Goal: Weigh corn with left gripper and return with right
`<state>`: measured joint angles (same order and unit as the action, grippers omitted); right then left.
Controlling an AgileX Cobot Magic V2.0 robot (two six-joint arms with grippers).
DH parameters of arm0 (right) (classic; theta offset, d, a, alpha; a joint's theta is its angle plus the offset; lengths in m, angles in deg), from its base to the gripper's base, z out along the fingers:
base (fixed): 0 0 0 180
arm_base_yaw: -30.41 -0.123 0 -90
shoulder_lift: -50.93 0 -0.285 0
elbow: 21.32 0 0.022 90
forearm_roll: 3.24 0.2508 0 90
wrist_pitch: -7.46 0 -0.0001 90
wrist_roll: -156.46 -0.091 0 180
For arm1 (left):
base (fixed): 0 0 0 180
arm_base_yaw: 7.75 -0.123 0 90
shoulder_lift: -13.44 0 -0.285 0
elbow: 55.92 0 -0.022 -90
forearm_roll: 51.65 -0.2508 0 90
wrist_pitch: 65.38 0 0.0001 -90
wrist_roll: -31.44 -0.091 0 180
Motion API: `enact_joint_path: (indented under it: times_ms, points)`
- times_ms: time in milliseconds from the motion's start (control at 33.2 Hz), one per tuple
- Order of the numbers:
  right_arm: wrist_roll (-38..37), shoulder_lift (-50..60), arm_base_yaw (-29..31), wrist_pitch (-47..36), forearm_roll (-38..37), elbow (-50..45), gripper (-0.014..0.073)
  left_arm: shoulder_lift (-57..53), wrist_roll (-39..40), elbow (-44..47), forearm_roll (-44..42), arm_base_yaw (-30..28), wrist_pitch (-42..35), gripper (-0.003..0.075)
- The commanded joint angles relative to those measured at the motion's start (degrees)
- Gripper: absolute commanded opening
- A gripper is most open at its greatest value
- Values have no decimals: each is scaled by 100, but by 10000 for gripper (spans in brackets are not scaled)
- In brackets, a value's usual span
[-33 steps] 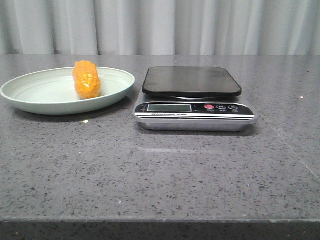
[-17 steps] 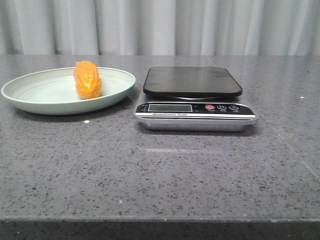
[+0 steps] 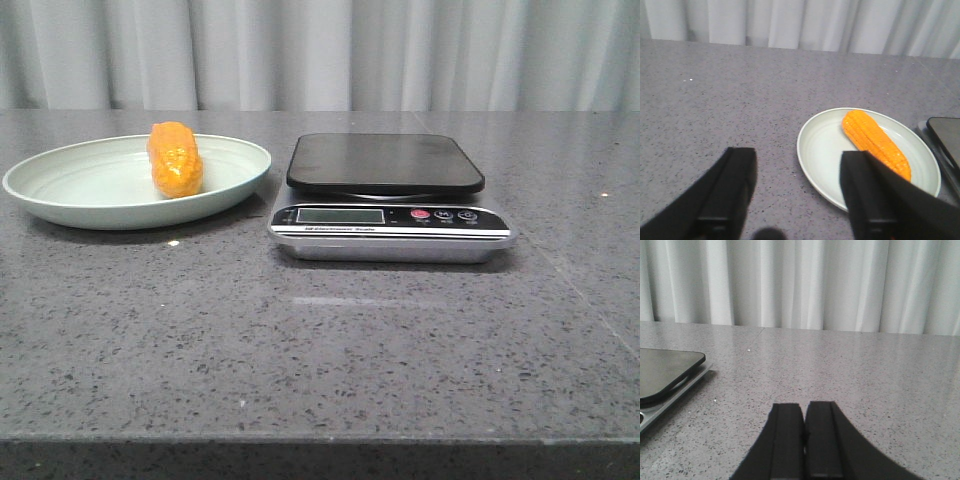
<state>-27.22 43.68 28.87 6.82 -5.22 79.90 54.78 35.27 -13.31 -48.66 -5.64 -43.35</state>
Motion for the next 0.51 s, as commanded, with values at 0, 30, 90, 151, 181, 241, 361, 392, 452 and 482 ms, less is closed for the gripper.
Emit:
enact_joint_path:
  times_ms: [0, 30, 90, 151, 181, 241, 361, 392, 452, 482]
  points:
    - [19, 98, 35, -510, 9, 43, 147, 391, 65, -510, 59, 257, -267, 593]
    - [19, 98, 35, -510, 9, 43, 147, 551, 65, -642, 59, 345, -240, 604]
    - [19, 98, 35, -510, 9, 43, 147, 824, 65, -862, 59, 492, -233, 606]
    - [19, 98, 35, -510, 9, 43, 147, 1213, 65, -1167, 59, 694, -196, 606]
    - [19, 98, 35, -510, 9, 43, 147, 1370, 65, -1305, 59, 781, -143, 606]
    - [19, 98, 35, -510, 9, 43, 147, 1730, 65, -1615, 59, 996, 8, 606]
    - [19, 98, 35, -510, 9, 43, 147, 2639, 119, -2389, 59, 1413, 439, 605]
    - [19, 98, 35, -510, 9, 43, 147, 2902, 202, -2607, 59, 1511, 571, 601]
    - [19, 98, 35, -510, 9, 43, 147, 3327, 389, -2957, 25, 1645, 807, 596]
    - [19, 98, 35, -510, 9, 43, 147, 3542, 469, -3140, -26, 1711, 938, 596]
